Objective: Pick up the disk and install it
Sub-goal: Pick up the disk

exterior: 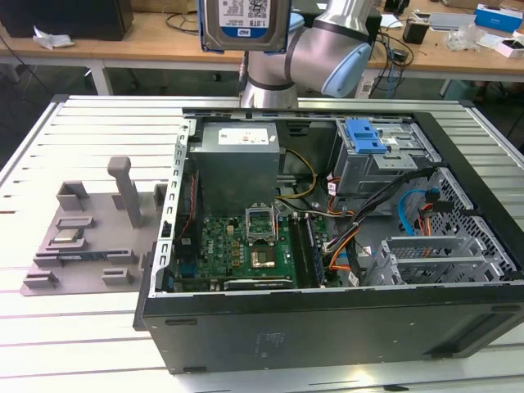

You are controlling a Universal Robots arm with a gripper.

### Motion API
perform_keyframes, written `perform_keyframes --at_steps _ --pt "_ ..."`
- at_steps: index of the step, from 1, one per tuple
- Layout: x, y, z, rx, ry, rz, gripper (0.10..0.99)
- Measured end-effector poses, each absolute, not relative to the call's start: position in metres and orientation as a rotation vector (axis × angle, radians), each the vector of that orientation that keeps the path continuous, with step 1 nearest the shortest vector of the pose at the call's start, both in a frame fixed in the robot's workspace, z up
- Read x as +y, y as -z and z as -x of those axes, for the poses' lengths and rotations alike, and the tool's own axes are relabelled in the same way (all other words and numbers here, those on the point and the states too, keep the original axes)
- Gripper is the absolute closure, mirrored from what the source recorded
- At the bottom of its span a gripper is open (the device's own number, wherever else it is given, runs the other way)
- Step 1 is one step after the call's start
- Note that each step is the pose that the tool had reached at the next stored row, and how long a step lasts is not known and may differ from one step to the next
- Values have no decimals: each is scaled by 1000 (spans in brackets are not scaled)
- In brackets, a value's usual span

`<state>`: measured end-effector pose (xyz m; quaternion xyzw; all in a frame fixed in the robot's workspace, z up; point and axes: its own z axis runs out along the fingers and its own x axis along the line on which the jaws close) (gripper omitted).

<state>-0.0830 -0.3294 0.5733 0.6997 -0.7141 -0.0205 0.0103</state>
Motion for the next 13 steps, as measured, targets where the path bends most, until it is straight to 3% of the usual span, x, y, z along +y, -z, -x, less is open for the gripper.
perform_keyframes --at_steps 7,13 --pt "-333 -561 76 -2229 64 -2184 725" --pt "-360 -559 75 -2229 64 -2184 725"
